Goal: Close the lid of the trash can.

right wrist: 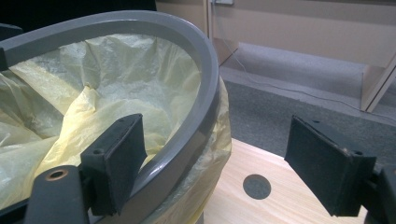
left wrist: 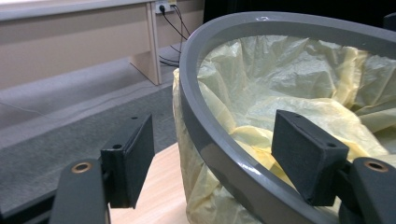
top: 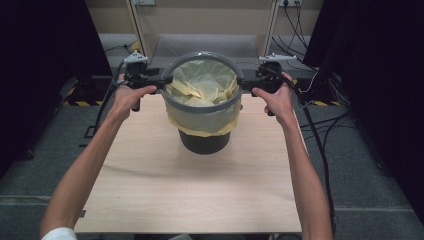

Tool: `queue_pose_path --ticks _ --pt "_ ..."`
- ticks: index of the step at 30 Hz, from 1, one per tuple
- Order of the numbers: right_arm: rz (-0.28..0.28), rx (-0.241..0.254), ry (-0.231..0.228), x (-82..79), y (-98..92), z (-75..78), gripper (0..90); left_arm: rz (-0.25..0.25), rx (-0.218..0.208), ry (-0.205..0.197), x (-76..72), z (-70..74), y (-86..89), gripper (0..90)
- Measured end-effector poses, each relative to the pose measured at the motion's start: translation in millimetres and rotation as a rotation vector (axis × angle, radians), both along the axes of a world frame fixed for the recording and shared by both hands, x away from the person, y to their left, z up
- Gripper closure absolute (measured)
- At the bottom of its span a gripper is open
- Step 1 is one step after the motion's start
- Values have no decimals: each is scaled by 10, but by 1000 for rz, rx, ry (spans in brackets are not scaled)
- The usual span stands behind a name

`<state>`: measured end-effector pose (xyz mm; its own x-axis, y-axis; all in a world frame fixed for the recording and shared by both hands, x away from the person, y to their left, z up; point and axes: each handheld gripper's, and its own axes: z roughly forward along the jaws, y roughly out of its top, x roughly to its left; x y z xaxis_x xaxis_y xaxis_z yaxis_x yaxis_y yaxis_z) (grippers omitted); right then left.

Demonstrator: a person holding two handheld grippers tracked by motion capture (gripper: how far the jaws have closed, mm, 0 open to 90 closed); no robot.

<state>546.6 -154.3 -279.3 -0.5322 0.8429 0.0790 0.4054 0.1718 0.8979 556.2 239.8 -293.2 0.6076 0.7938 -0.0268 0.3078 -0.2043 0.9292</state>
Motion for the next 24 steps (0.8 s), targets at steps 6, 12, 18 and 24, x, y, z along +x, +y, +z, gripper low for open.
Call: queue_pose_path --ticks 6,12,18,24 --pt "-5 74 18 13 -30 -66 208 -6 -2 7 28 -10 -22 307" --pt "-9 102 41 121 -101 0 214 8 0 -5 83 103 -10 302" --pt "-45 68 39 233 -70 44 216 45 4 -7 174 126 -4 301" --pt "-43 102 68 268 -65 -24 211 66 -9 6 201 51 31 269"
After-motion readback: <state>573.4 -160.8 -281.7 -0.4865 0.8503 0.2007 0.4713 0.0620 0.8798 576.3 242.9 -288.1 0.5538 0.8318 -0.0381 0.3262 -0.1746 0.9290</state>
